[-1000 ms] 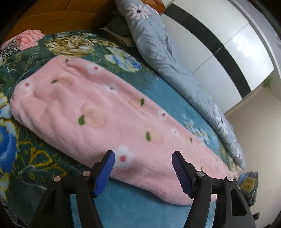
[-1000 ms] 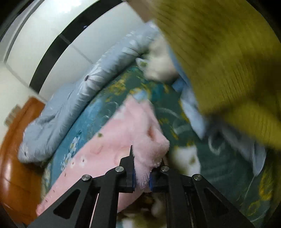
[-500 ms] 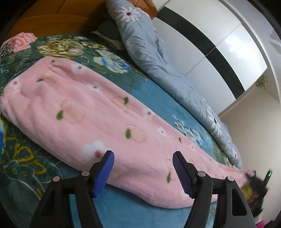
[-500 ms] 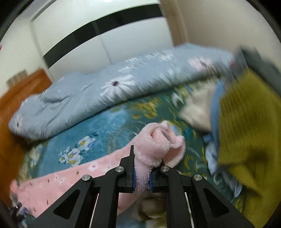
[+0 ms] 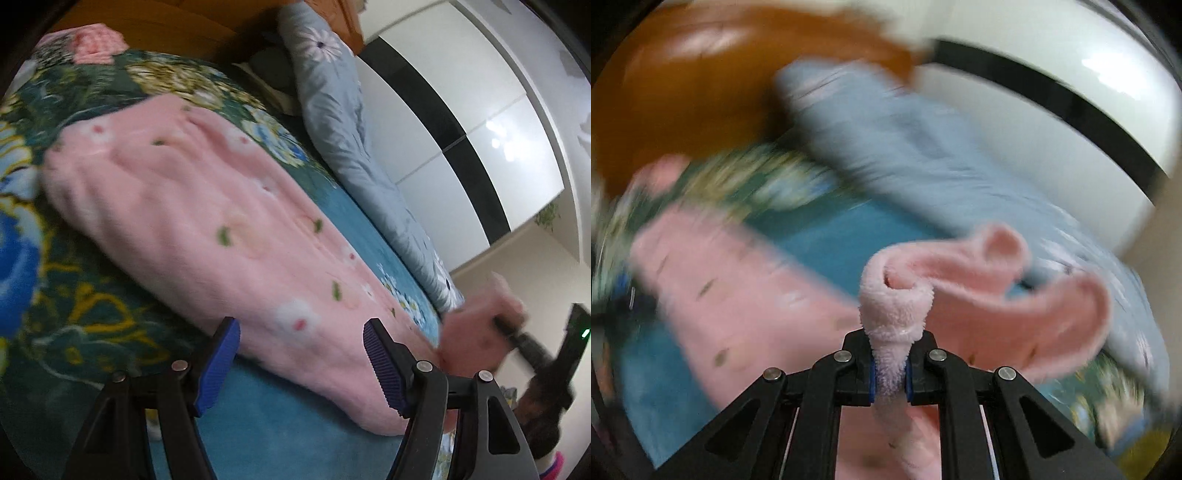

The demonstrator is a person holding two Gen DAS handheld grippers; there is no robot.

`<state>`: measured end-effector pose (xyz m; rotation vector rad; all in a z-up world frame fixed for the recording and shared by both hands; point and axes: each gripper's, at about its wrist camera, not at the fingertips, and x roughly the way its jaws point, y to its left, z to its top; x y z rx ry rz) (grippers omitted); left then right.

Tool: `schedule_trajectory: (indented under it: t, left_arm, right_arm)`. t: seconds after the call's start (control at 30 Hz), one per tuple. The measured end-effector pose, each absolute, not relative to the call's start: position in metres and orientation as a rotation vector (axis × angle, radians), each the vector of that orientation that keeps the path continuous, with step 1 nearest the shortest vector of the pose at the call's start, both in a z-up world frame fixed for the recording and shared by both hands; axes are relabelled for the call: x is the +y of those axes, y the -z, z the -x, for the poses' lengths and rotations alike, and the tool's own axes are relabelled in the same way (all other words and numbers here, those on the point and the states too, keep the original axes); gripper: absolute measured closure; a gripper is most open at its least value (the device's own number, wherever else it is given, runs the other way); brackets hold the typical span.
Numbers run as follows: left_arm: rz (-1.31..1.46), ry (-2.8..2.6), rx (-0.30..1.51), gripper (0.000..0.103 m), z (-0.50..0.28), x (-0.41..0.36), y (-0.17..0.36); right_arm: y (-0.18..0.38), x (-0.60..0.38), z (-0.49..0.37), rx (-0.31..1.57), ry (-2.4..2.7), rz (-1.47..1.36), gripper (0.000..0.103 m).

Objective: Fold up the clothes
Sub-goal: 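Fold the held fleece end over onto the garment with the right gripper, then open the right gripper and release the folded end onto the fleece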

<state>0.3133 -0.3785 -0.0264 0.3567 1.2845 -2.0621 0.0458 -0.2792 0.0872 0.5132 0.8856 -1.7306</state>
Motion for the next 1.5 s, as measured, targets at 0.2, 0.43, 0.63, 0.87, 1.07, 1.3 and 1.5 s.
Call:
schedule_trajectory:
  t: [0.2,0.43,0.63,0.87,1.07,1.3,1.5]
  left_arm:
    - [-0.314,2.036,1.324,0.027,-0.340,-0.382,0.035]
    - [-0.295,2.057,1.340,0.026,-0.333,-0.379,0.036]
    - [-0.307,2.120,1.318,0.024,-0.300,-0.379,0.026]
    - [-0.301,2.228,1.198,0.024,-0.269,-0.368,0.021]
    - [-0.298,2.225,1.179,0.024,-0.276,-0.371,0.030]
    - [-0.283,2.210,1.199,0.024,-0.286,-0.372,0.038]
    - [-0.272,2.197,1.209,0.024,-0.290,-0.373,0.039]
  right_arm:
    - [0.012,-0.314,-0.120,1.093,1.645,-0.522,0.089]
    - [-0.011,-0.280,-0.115,0.875,1.592,-0.575,0.067]
    - [-0.038,-0.251,-0.073,0.762,1.728,-0.587,0.057]
    - [-0.018,-0.269,-0.083,0.919,1.654,-0.584,0.057]
    - [-0.001,-0.288,-0.089,1.014,1.706,-0.559,0.060]
    - [-0.036,-0.288,-0.092,0.837,1.611,-0.659,0.099]
    - [-0.042,-0.295,-0.127,0.849,1.539,-0.594,0.101]
